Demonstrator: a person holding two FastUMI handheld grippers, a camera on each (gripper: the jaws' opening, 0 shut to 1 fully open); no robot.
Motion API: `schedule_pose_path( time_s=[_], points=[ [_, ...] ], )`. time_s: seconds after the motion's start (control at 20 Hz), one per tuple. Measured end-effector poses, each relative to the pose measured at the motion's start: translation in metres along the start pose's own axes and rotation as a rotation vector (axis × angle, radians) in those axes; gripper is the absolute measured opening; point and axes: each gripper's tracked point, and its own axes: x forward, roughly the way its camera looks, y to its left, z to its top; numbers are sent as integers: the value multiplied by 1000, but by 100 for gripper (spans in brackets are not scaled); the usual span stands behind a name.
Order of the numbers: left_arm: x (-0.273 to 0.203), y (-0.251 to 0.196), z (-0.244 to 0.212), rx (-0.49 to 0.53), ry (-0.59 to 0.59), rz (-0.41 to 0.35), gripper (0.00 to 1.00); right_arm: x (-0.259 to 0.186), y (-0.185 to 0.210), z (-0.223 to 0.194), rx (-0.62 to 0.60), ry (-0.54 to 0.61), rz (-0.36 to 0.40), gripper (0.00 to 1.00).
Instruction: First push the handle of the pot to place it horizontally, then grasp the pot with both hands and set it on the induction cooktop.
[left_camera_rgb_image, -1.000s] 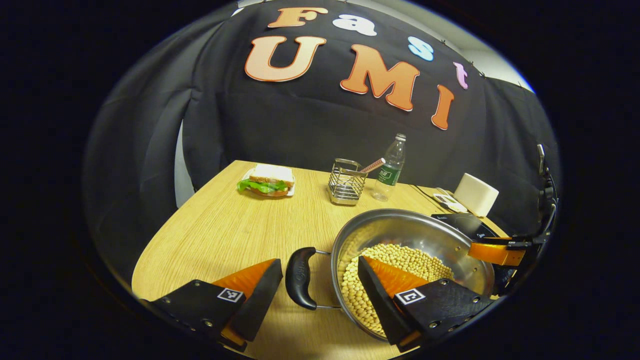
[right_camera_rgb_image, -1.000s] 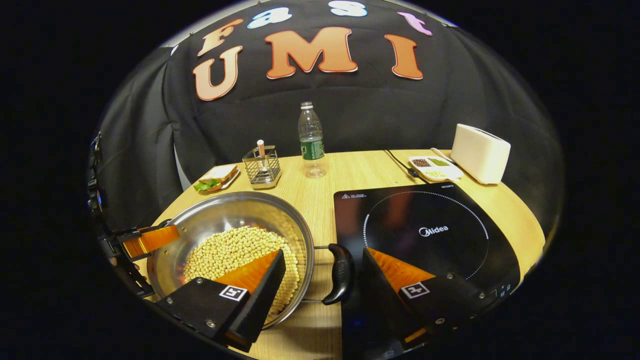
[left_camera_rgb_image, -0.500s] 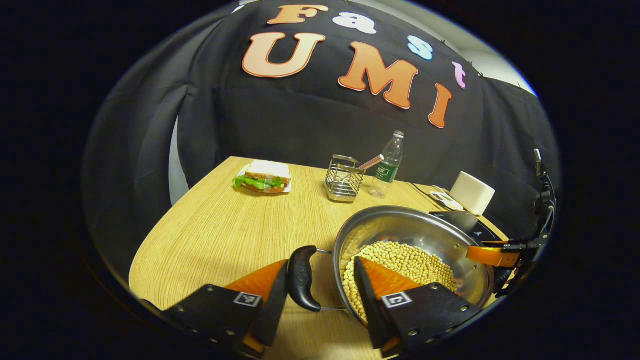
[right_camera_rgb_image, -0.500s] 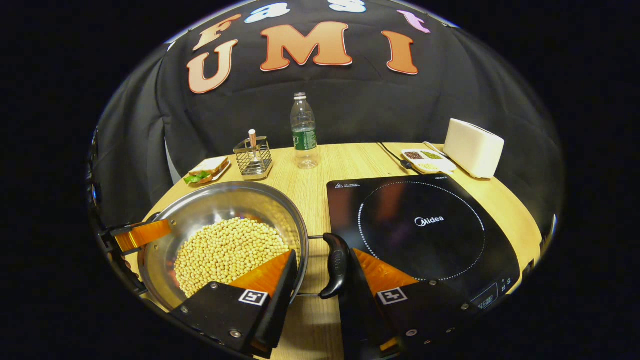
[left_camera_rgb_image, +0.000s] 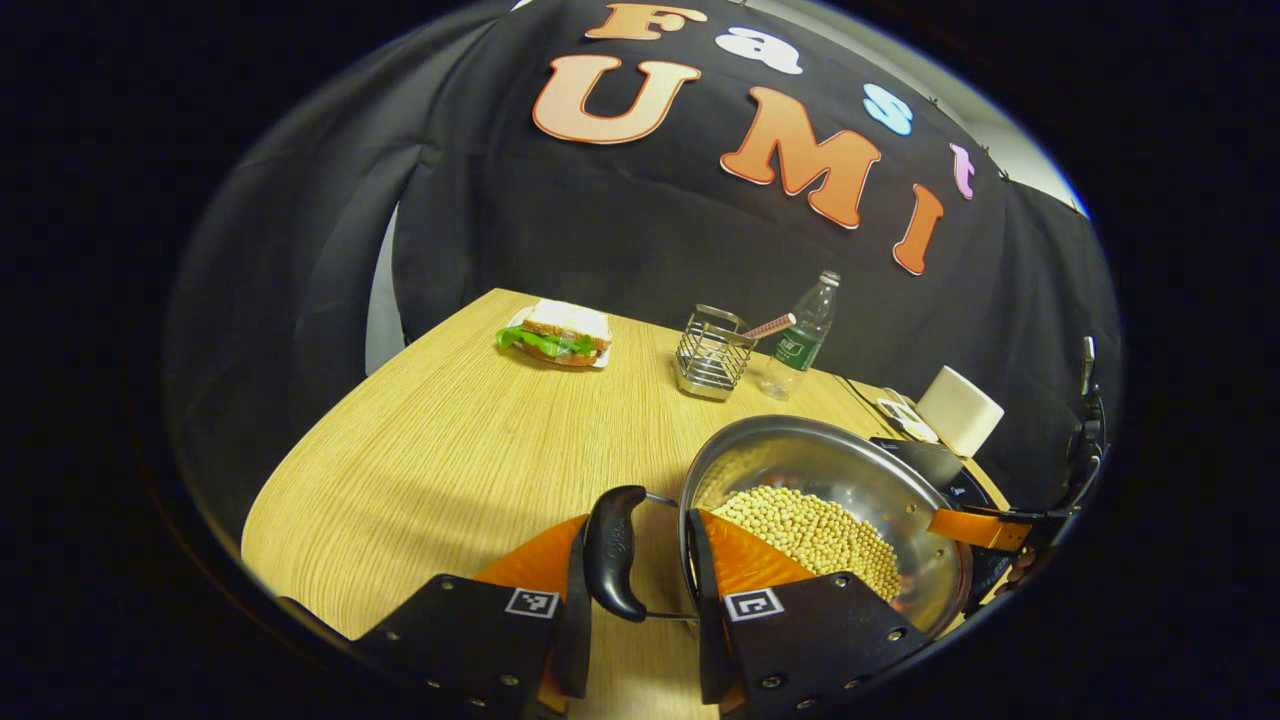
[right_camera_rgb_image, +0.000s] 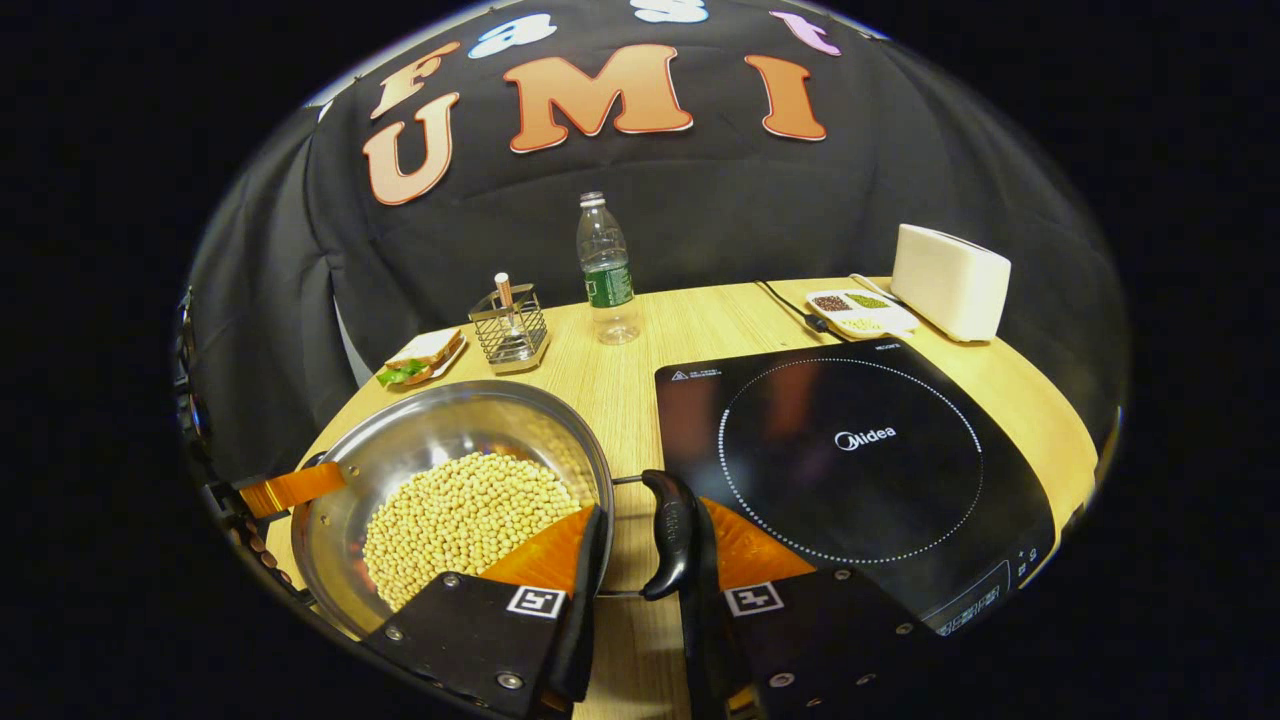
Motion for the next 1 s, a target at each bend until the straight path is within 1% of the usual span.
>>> schedule_pose_path(
  time_s=[0.2, 0.35, 0.4, 0.45, 0.55, 0.6, 0.65, 0.7, 0.75, 0.9, 1.0],
  points=[
    [-13, -8, -5, -30, 20, 12, 45, -11, -7, -1, 11, 16, 12, 43],
    [-24, -22, 7, -10, -16, 17, 45, -27, -16, 8, 24, -6, 25, 43],
    [-28, -28, 11, 1, -26, 18, 44, -30, -19, 12, 30, -16, 30, 40],
    [-33, -35, 14, 15, -34, 18, 45, -34, -23, 17, 32, -24, 35, 43],
    [-39, -51, 22, 40, -43, 16, 46, -41, -33, 24, 35, -34, 39, 43],
    [-43, -58, 24, 47, -46, 14, 44, -46, -40, 29, 40, -41, 38, 43],
    [-46, -68, 25, 54, -47, 14, 44, -51, -46, 32, 45, -48, 37, 43],
    [-48, -77, 28, 61, -51, 10, 44, -55, -54, 36, 48, -54, 34, 39],
    [-51, -86, 31, 70, -54, 8, 43, -59, -61, 40, 53, -61, 33, 43],
    [-54, -119, 37, 86, -67, -7, 43, -71, -84, 52, 75, -84, 29, 43],
    [-55, -140, 39, 107, -64, -15, 46, -76, -102, 56, 84, -94, 21, 43]
  ],
)
